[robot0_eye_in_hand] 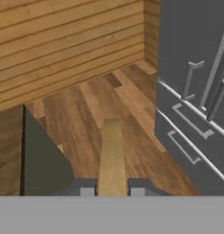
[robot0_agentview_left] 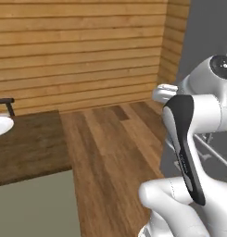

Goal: Start the toaster. Once the lever pops up, take the bread to the plate on the dining counter.

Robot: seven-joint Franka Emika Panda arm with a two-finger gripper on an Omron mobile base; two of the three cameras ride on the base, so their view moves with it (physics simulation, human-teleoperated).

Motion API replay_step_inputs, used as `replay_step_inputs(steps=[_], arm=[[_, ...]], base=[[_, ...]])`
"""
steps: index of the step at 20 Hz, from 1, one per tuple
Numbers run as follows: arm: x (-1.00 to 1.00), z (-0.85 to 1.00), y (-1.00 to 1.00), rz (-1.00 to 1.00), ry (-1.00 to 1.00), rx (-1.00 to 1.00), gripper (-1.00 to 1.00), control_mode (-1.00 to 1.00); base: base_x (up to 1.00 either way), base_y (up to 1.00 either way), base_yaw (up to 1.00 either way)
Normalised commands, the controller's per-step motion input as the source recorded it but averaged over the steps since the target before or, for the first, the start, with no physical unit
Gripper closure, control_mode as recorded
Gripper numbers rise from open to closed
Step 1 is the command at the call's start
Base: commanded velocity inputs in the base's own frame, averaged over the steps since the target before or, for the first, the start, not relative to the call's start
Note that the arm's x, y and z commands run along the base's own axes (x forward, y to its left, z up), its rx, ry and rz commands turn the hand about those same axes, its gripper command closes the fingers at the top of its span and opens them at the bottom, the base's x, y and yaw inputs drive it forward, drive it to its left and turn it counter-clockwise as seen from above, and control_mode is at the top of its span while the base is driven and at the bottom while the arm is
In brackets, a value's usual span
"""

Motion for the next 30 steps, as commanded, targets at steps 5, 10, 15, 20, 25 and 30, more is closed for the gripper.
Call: replay_step_inputs(steps=[5,10,15,20,25,30], arm=[[0.0,0.0,0.0,0.0,0.0,0.0,1.0,1.0],[0.0,0.0,0.0,0.0,0.0,0.0,1.0,1.0],[0.0,0.0,0.0,0.0,0.0,0.0,1.0,1.0],[0.0,0.0,0.0,0.0,0.0,0.0,1.0,1.0],[0.0,0.0,0.0,0.0,0.0,0.0,1.0,1.0],[0.0,0.0,0.0,0.0,0.0,0.0,1.0,1.0]], base=[[1.0,-0.49,0.34],[1.0,-0.41,0.32],[1.0,-0.35,0.32],[1.0,-0.41,0.33],[1.0,-0.41,0.38],[1.0,-0.43,0.47]])
